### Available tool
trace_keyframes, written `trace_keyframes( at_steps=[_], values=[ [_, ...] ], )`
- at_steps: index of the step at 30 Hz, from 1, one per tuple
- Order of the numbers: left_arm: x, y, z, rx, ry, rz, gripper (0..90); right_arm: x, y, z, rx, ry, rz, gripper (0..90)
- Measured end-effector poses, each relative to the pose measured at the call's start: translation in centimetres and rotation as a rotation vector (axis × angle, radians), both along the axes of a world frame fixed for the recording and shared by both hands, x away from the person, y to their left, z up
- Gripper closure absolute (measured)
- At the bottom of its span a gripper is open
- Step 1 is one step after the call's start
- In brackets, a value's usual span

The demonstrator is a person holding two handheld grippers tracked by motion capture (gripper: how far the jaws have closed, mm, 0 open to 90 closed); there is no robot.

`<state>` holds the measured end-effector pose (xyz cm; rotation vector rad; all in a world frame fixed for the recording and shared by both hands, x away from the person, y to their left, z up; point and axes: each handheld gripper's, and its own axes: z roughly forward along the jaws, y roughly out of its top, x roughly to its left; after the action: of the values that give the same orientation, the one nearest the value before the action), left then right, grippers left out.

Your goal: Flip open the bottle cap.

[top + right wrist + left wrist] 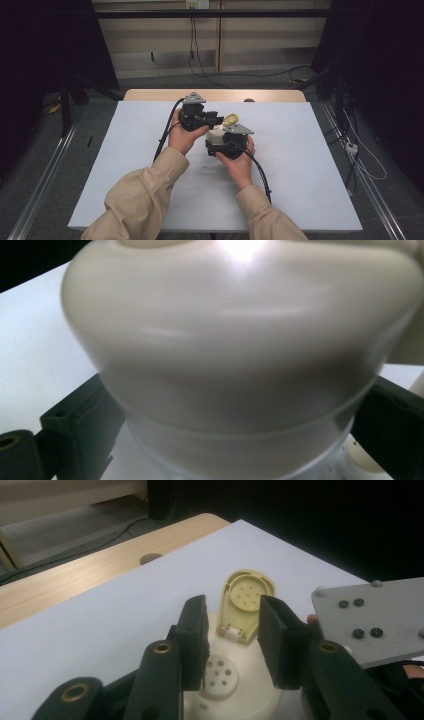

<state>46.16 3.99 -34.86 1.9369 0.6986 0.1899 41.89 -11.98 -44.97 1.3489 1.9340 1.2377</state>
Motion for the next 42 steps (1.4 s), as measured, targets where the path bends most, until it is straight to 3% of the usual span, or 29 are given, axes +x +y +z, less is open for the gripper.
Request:
trace_keyframes(
  at_steps=[8, 14, 21, 30, 42],
  values=[
    [-0.2, 1.3, -0.4, -0.025, 0.023, 0.025, 40.1, -0.2, -0.2, 0.0, -0.023, 0.017, 0.031, 1.9],
    [-0.4, 2.0, -0.8, -0.026, 0.033, 0.027, 28.4, -0.8, -0.7, -0.2, -0.005, 0.018, 0.035, 2.5],
    [-0.6, 2.7, -1.0, -0.017, 0.025, 0.006, 20.4, -1.0, -1.3, -0.1, -0.032, 0.015, 0.063, 2.6],
    [-1.6, 4.5, -1.5, -0.023, 0.028, 0.005, 11.9, -2.9, -2.7, 0.7, 0.025, -0.014, 0.090, 3.5],
    [-3.3, 7.5, -2.3, -0.016, 0.021, 0.021, 8.5, -5.8, -5.0, 1.2, 0.041, -0.034, 0.152, 3.7]
  ],
)
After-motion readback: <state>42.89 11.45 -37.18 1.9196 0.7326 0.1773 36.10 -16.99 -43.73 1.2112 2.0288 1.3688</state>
